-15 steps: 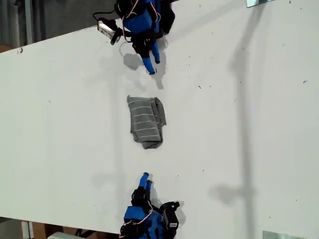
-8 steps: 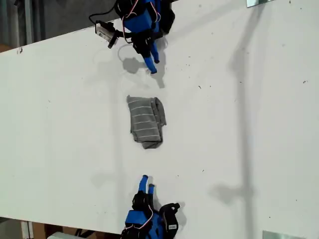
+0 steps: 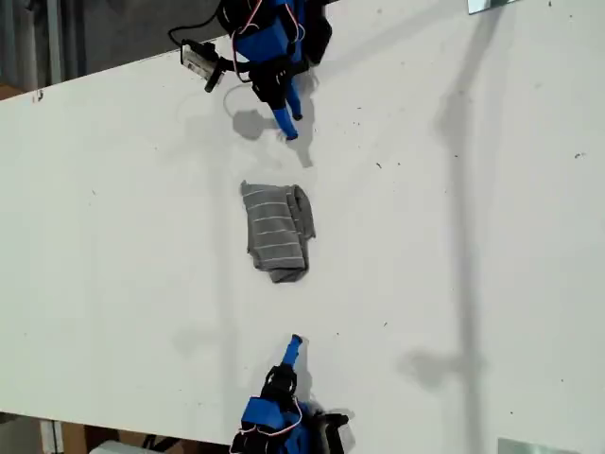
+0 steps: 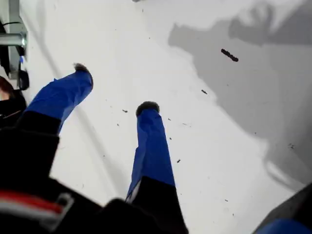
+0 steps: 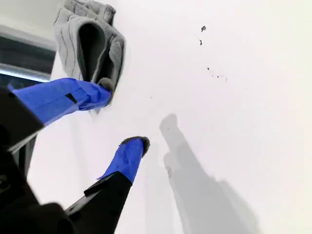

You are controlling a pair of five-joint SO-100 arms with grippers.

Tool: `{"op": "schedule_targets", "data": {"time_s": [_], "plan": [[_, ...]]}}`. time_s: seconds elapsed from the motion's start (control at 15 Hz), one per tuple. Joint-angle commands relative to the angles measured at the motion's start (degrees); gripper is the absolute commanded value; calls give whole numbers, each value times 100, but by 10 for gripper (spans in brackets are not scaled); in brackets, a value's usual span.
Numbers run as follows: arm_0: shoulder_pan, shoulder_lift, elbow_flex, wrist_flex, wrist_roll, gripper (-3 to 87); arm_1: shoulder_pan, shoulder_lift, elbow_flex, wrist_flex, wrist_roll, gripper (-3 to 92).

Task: Grasp corners of a square towel and fold twice.

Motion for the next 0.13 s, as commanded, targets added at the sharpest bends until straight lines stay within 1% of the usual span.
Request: {"op": "schedule_targets", "data": {"time_s": [0.0,0.07], "plan": [[44,26,9,9,44,174,-18,18,-202,141,-62,235],[44,26,9,9,44,173,-18,18,-202,141,-62,235]]}}
